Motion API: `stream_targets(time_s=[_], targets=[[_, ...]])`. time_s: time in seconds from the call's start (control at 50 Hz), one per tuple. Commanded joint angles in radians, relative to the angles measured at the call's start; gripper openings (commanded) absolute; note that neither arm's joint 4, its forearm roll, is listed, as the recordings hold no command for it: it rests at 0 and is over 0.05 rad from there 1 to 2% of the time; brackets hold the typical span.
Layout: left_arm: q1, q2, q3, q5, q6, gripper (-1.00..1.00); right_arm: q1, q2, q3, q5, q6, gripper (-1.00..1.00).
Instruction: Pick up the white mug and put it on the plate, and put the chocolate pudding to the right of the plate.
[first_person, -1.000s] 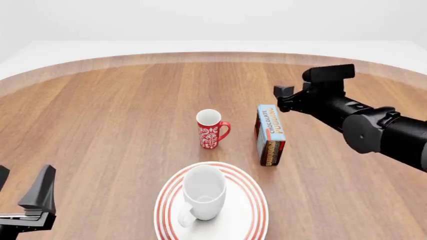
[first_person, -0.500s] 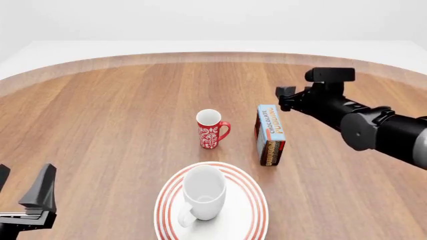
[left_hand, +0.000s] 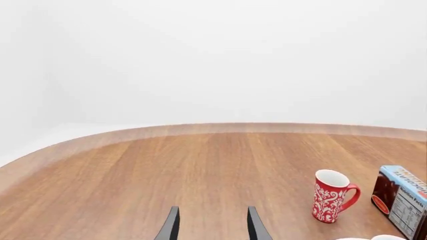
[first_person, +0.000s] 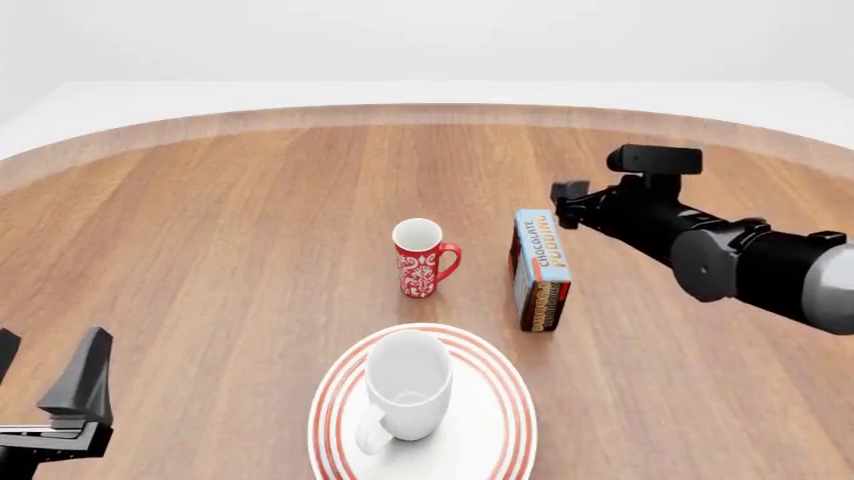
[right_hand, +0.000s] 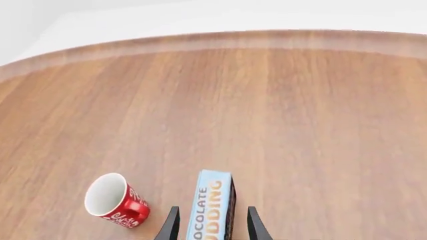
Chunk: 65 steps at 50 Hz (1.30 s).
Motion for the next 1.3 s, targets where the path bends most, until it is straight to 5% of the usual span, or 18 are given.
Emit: stream_targets(time_s=[0.02,0.74,1.3], targets=[[-0.001,-0.003,0.0,0.003,0.0,1.0,0.002,0.031,-0.003,-0.011,0.006,1.0],[-0.003,-0.065,0.0,0.064,-0.003,1.0,0.015,0.107,-0.014,-0.034,-0.017,1.0],[-0.005,-0.004,0.0,0.002,-0.004,1.0,0.034,0.139,-0.002,-0.058,-0.049,1.0]])
